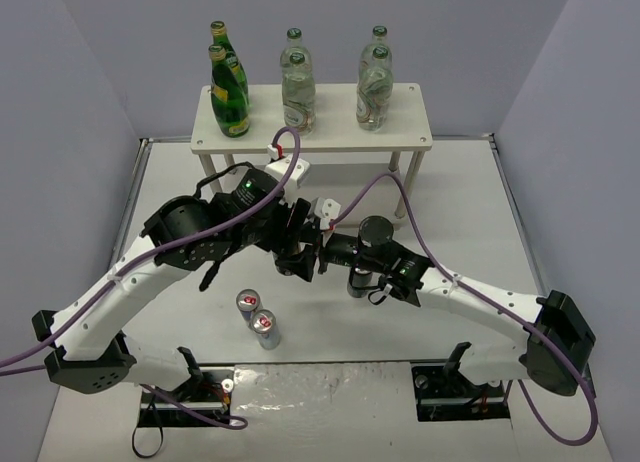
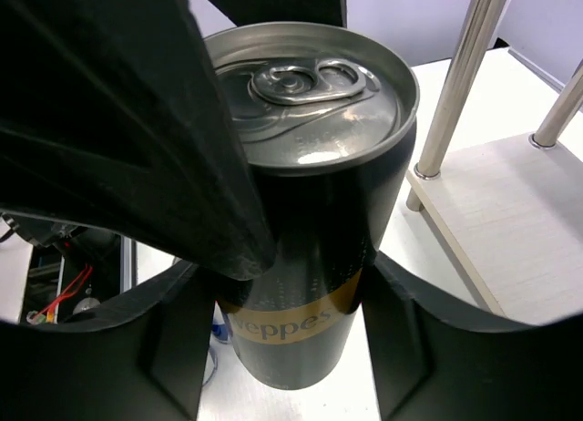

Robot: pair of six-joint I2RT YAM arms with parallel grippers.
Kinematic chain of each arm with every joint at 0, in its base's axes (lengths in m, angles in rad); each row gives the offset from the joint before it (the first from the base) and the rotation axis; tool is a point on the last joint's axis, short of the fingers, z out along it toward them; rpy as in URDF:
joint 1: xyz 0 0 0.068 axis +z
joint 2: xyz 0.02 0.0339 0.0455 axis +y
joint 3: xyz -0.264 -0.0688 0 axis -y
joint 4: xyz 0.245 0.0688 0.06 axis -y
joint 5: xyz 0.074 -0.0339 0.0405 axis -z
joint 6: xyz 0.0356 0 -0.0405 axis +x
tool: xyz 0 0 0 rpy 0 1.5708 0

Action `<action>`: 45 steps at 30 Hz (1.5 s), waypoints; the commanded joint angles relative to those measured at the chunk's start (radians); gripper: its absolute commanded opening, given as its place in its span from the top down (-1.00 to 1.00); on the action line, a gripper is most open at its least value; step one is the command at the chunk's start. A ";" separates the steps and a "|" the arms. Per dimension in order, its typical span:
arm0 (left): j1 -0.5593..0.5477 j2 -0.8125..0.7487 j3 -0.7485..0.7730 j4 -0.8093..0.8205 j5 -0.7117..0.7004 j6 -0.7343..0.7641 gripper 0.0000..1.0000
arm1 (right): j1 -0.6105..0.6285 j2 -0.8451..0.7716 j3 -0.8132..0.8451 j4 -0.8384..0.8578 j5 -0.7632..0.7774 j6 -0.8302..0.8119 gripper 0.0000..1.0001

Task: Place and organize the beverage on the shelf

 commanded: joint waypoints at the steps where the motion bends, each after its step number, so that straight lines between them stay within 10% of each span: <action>1: 0.000 -0.010 0.079 0.009 0.001 0.024 0.95 | 0.002 0.005 0.055 0.111 -0.032 0.002 0.30; 2: 0.000 -0.010 0.081 0.010 -0.002 0.024 0.95 | 0.002 0.005 0.067 0.102 -0.037 0.000 0.99; 4: 0.000 -0.014 0.090 0.013 -0.030 0.024 0.92 | 0.002 0.004 0.066 0.102 -0.028 0.002 1.00; 6: 0.000 -0.022 0.095 0.027 -0.050 0.024 0.48 | 0.002 -0.004 0.057 0.129 0.000 0.008 1.00; 8: 0.000 -0.028 0.106 0.050 -0.095 0.022 -0.18 | 0.002 -0.023 0.047 0.149 0.075 0.025 1.00; 9: 0.000 -0.037 0.109 0.061 -0.115 0.019 -0.94 | 0.002 -0.029 0.034 0.169 0.107 0.025 1.00; 27: 0.001 -0.282 -0.130 0.278 -0.340 0.010 -0.89 | -0.279 -0.035 -0.120 0.382 0.659 -0.115 1.00; 45: 0.003 -0.424 -0.440 0.321 -0.267 -0.033 -0.89 | -0.408 0.305 -0.137 0.875 0.555 -0.084 1.00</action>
